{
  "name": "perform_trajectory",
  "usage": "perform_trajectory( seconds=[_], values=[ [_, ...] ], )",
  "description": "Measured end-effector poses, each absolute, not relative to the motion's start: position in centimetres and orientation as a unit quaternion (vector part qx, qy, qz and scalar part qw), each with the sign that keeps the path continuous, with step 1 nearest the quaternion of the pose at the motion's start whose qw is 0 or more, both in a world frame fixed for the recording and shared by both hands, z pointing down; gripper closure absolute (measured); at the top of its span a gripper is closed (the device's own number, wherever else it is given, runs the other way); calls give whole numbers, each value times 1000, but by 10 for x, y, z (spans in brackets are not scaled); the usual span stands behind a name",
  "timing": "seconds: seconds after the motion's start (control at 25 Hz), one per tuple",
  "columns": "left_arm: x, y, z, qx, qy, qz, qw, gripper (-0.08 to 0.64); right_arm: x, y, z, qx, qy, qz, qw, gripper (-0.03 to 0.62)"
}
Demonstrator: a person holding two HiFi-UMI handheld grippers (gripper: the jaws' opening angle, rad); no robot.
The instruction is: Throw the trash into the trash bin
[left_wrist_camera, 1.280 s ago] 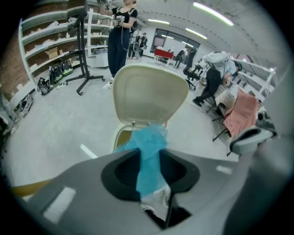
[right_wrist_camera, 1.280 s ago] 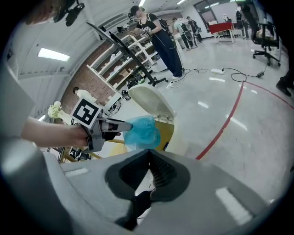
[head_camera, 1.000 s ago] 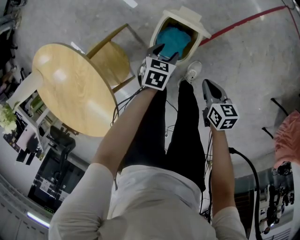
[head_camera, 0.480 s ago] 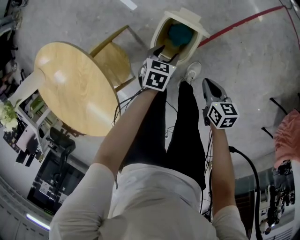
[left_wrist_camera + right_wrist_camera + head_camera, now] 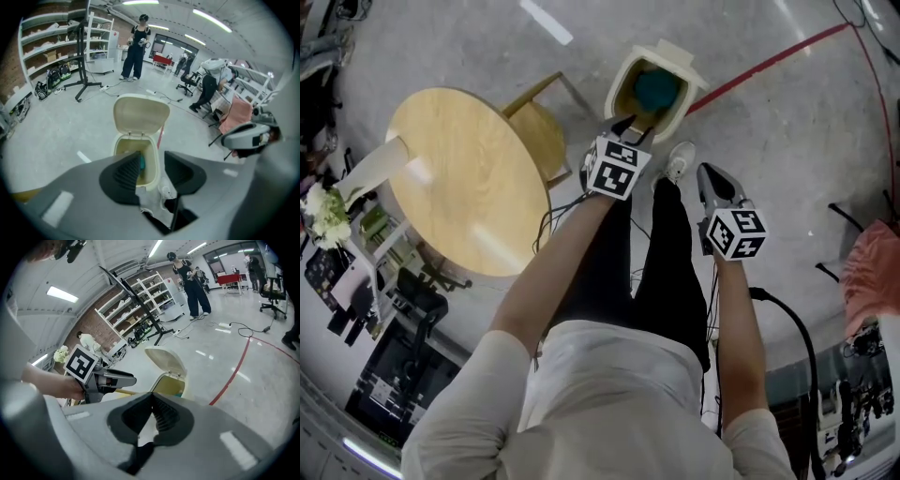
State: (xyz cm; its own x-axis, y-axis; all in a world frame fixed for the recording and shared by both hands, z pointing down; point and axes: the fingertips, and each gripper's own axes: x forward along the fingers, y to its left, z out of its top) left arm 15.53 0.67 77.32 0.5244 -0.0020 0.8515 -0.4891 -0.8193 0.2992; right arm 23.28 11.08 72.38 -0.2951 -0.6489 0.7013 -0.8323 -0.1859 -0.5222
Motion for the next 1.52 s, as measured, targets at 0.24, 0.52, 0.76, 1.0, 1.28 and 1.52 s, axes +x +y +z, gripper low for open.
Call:
perform_trajectory(
  seconds=[0.24, 0.52, 0.76, 1.0, 1.28, 1.52],
  values=[
    [154, 3, 744, 841, -148, 454, 256, 434, 232, 106, 696, 591, -639, 485, 92, 592],
    [145, 12, 702, 847, -134, 454, 242, 503, 230, 106, 662, 596, -641, 474, 97, 592],
    [132, 15, 668, 849, -136, 452, 239, 536, 226, 101, 627, 600, -645, 462, 98, 592],
    [123, 11, 628, 854, -143, 441, 235, 554, 220, 99, 596, 599, -656, 447, 108, 592],
    [111, 13, 582, 865, -147, 422, 229, 554, 215, 98, 561, 598, -667, 428, 115, 592],
    [105, 16, 546, 877, -147, 403, 217, 554, 209, 99, 533, 596, -677, 415, 120, 592]
  ],
)
